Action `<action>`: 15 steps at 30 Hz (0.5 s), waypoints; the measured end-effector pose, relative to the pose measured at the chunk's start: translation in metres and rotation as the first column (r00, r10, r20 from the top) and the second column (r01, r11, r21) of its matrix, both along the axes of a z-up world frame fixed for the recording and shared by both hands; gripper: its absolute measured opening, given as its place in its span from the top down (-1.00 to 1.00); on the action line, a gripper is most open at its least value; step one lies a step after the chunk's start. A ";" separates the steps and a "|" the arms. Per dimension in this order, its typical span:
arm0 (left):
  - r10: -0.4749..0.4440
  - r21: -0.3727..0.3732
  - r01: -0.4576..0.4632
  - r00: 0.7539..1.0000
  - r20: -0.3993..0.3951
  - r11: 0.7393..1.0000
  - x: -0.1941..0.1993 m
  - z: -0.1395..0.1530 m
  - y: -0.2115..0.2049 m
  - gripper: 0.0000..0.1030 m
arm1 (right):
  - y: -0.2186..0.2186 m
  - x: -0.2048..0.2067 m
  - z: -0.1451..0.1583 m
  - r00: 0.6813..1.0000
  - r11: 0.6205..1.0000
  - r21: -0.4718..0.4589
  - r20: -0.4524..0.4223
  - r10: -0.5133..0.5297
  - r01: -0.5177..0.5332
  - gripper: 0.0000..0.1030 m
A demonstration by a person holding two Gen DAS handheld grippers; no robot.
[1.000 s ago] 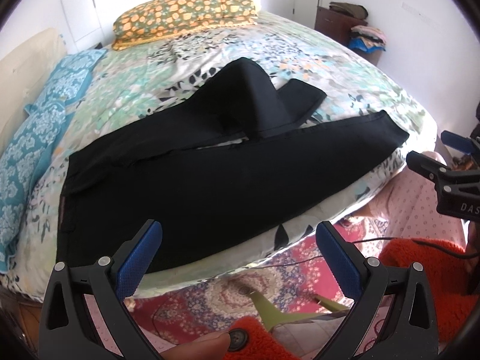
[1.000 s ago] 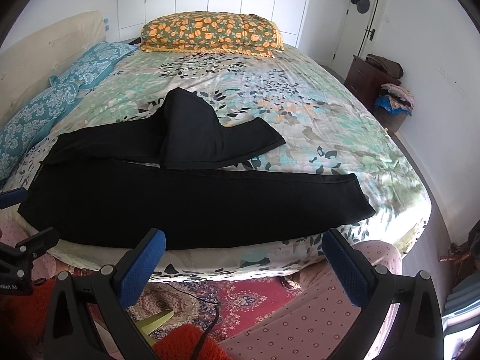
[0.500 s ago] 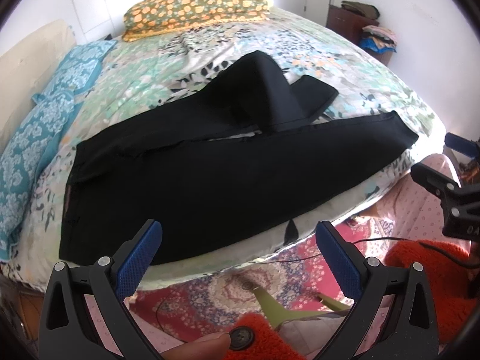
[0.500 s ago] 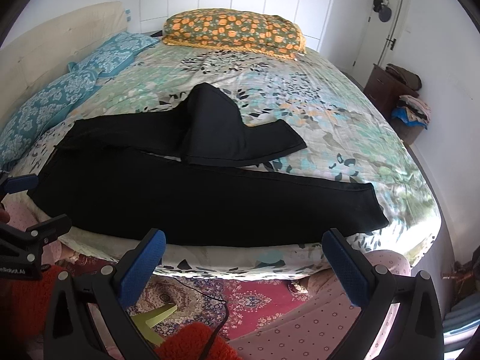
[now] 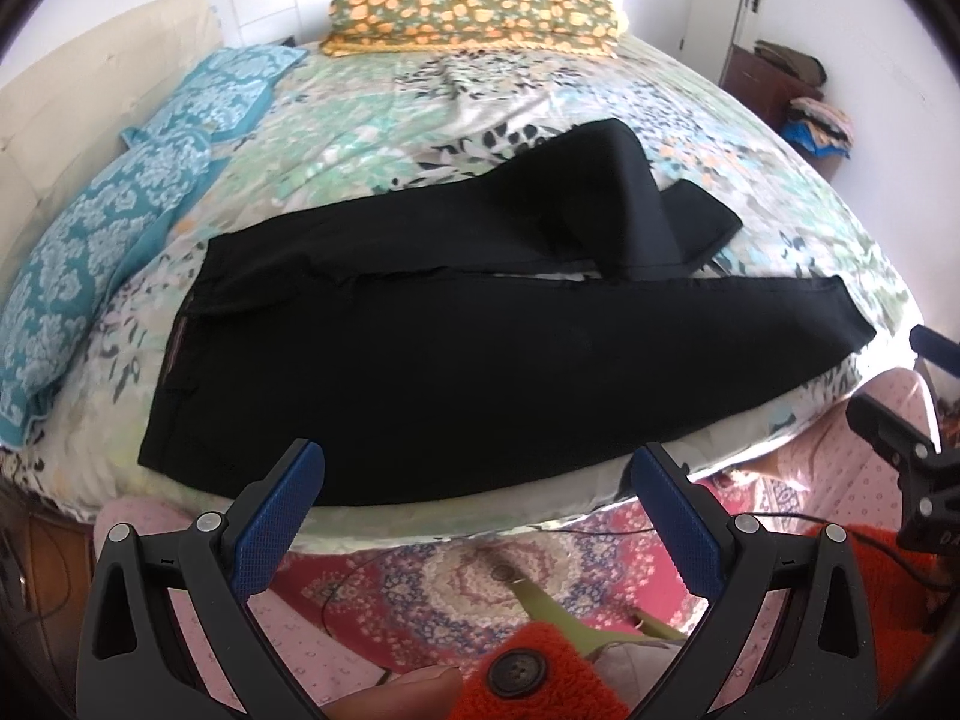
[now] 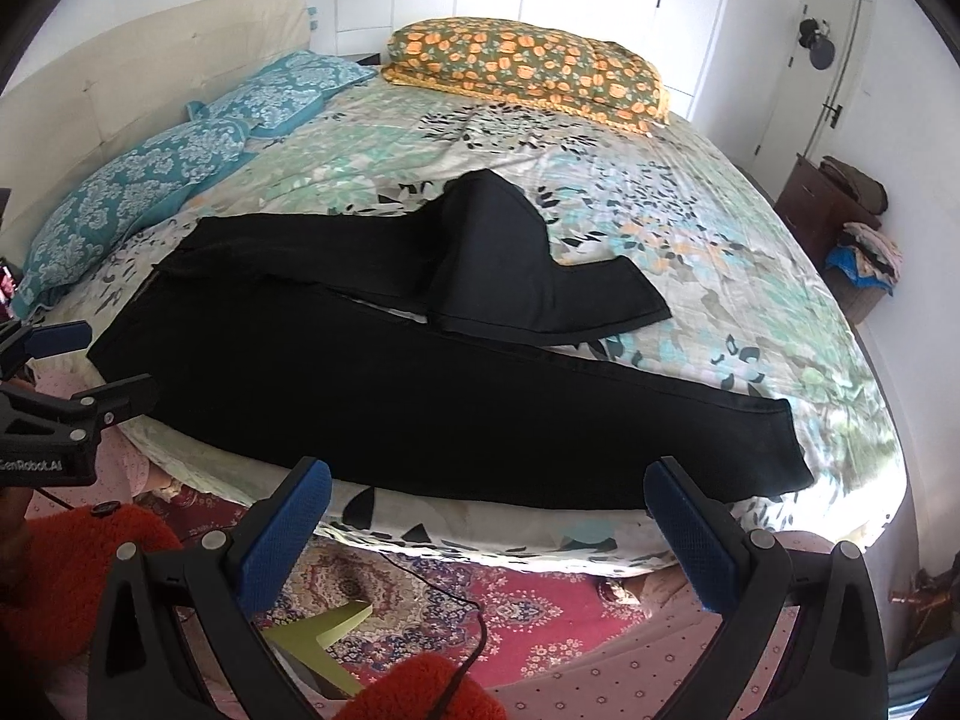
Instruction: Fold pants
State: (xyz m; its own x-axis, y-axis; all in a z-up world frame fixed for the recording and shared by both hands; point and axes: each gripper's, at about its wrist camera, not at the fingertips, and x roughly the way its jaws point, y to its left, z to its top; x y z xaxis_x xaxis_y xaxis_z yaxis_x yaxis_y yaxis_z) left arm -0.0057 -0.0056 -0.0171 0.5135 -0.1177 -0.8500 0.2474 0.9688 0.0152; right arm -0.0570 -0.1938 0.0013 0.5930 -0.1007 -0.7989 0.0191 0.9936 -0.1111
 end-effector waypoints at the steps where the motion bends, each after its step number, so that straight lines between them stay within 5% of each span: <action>1: 0.003 -0.002 -0.003 1.000 0.000 1.000 0.000 0.000 0.001 -0.99 | 0.003 0.000 0.000 1.000 1.000 0.001 0.003 0.012 -0.012 -1.00; 15: 0.045 -0.003 -0.045 0.999 -0.007 0.999 0.004 0.000 0.009 -0.99 | 0.022 -0.007 0.002 0.991 0.990 0.058 0.032 0.129 -0.131 -1.00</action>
